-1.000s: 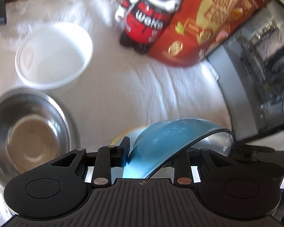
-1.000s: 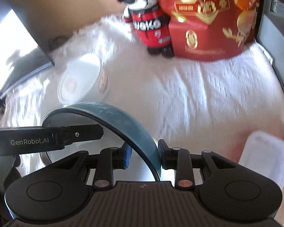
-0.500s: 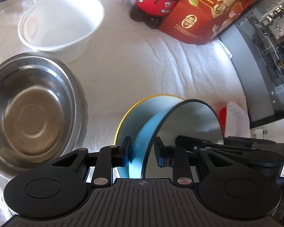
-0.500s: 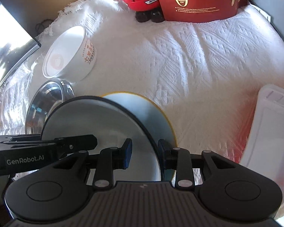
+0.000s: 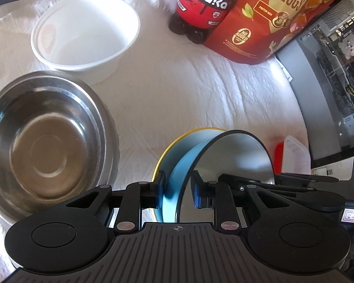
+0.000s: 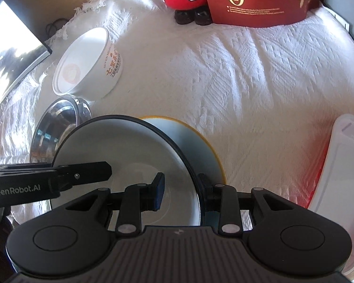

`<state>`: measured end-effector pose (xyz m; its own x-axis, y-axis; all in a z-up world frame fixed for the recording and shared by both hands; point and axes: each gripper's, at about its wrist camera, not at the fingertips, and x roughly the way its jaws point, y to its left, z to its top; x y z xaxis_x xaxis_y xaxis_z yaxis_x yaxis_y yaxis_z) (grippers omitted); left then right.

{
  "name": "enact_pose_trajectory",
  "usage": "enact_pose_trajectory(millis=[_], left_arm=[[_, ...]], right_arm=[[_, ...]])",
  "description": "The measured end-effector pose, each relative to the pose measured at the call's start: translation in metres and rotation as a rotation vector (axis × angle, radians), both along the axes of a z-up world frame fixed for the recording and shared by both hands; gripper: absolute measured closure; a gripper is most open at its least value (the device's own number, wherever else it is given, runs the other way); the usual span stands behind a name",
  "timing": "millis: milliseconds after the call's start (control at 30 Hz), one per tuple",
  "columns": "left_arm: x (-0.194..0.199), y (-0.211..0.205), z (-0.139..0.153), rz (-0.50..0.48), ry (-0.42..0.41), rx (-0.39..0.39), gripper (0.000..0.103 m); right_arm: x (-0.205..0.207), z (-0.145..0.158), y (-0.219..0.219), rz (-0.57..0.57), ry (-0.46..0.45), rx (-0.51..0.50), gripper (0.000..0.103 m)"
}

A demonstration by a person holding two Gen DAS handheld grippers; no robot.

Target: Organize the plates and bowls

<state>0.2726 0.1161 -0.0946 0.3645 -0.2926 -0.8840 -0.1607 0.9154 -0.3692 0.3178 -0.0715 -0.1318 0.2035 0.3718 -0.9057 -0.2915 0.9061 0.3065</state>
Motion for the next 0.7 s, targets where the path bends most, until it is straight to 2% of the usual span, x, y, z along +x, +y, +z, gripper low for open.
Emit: enact_pose_trajectory(millis=[200, 367, 533, 700], left_arm=[[-0.003, 0.003, 0.01, -0.004, -0.026, 0.034, 0.078], [-0.004, 0.007, 0.015, -0.005, -0.04, 0.026, 0.08], [-0.007, 0.005, 0.023, -0.04, -0.072, 0.044, 0.082], [-0.007, -0.004, 0.025, -0.094, -0.096, 0.133, 0.082]], right_arm=[[-0.002, 0.005, -0.001, 0.017, -0.02, -0.018, 0.072], [-0.005, 0.011, -0.002, 0.014, -0.041, -0.029, 0.072], [-0.008, 0.015, -0.005, 0.006, -0.057, -0.028, 0.072], [-0.01, 0.024, -0.01, -0.001, -0.09, -0.027, 0.072]])
